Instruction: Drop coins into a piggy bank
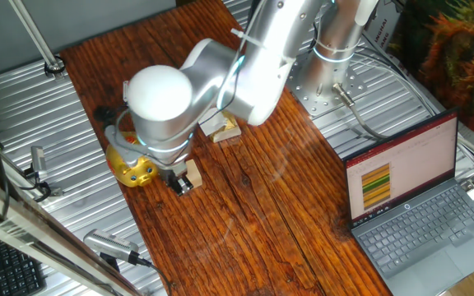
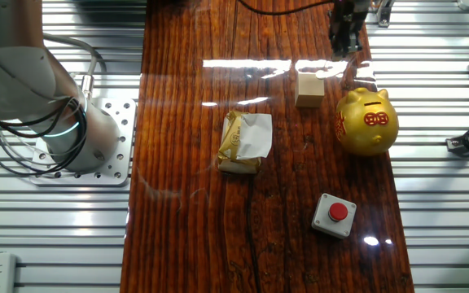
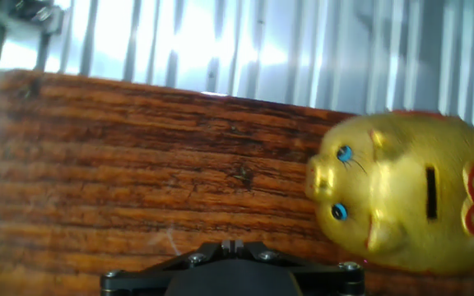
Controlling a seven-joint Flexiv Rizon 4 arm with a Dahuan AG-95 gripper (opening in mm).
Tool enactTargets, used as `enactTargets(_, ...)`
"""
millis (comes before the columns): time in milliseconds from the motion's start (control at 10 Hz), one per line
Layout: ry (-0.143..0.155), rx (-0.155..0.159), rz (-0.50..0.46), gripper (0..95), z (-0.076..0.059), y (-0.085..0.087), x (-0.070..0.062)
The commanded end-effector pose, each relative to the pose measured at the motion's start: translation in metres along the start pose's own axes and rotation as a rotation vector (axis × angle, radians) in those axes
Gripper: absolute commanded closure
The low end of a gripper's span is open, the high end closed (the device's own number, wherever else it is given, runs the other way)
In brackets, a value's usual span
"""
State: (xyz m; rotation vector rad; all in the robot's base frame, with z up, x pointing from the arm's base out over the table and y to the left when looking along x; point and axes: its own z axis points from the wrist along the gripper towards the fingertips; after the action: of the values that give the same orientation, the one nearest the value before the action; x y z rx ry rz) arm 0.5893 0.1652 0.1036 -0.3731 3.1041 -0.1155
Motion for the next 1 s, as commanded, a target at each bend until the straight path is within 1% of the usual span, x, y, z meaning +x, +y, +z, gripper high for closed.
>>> enactTargets(100,0.026,-0.014,-0.052,95.0,0.0,0.001,0.001)
enactTargets(300,0.021,-0.017,-0.029,95.0,0.0,0.001,0.001)
enactTargets(600,0.022,-0.016,-0.029,95.0,0.0,0.001,0.001)
enactTargets(800,0.029,-0.011,-0.035,95.0,-0.007,0.007,0.01)
enactTargets(900,0.027,-0.009,-0.031,95.0,-0.007,0.01,0.012)
enactTargets(1000,0.024,-0.009,-0.027,95.0,-0.006,0.015,0.01)
